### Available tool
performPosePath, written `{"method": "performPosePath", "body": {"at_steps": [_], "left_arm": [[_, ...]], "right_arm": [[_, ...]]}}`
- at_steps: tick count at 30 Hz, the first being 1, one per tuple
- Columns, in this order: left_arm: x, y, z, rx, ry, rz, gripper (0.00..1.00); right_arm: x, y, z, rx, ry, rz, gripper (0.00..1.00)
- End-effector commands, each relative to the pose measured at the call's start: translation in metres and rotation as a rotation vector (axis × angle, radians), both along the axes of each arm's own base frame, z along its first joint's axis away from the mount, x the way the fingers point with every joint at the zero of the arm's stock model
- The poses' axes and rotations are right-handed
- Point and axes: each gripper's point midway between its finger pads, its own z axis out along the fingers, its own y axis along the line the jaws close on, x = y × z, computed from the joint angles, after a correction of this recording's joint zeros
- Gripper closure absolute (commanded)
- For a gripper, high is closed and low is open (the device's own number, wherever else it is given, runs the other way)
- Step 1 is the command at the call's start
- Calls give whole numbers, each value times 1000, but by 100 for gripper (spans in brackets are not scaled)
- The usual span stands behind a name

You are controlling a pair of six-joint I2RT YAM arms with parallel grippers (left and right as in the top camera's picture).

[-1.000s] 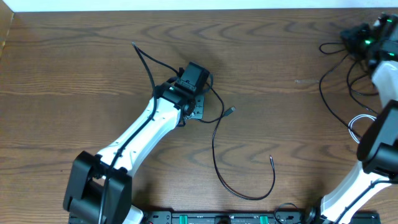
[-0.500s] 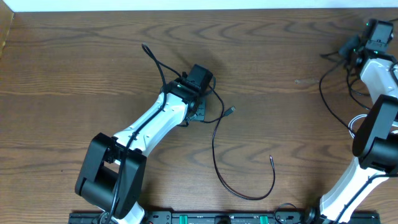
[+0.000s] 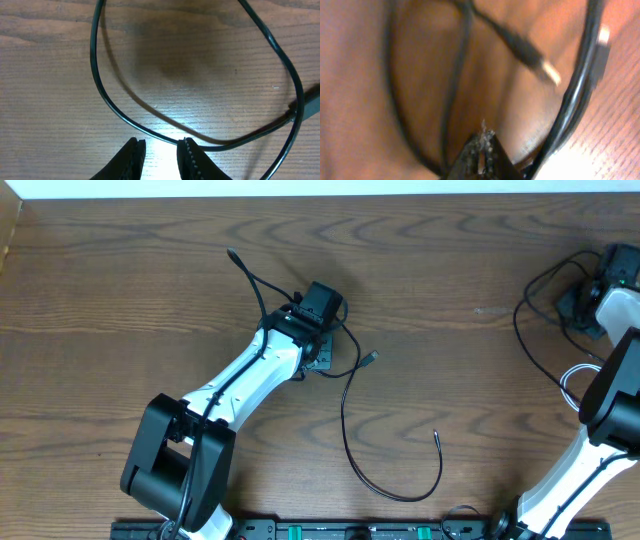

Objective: Untangle cables

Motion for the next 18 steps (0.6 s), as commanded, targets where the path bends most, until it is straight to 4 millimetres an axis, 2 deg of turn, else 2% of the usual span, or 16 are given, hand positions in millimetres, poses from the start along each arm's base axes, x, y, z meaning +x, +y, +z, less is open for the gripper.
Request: {"method": "performPosePath", "body": {"at_steps": [1,4,7,9,10,13,14,15,16,18], "left_arm": [[1,2,1,1,-5,6,73],[2,2,1,13,-7,-22,73],[4,1,4,18,-13,-46,72],[7,0,7,13,-23,-49,72],[9,-2,10,9,-32,-49,71],[18,-4,19,-3,-56,-43,67],[22,-3,22,-8,-66,-36,66],[24,-1,24,-11,-71,-29,66],[28,3,27,-13,-76,-14,66],[32,12,30,-17,-77,18,66]], "right_arm": [[-28,1,-29,7,108,10,86],[-25,-2,-21,-23,123,102,79],[-8,-1,8,-42,67,187,67],[7,3,38,-55,8,249,55],[14,6,58,-71,-26,269,45],[24,13,107,-110,-100,289,41],[28,21,129,-124,-138,305,39],[29,28,143,-130,-164,320,38],[31,46,167,-136,-206,390,36],[29,69,185,-128,-232,477,32]]}}
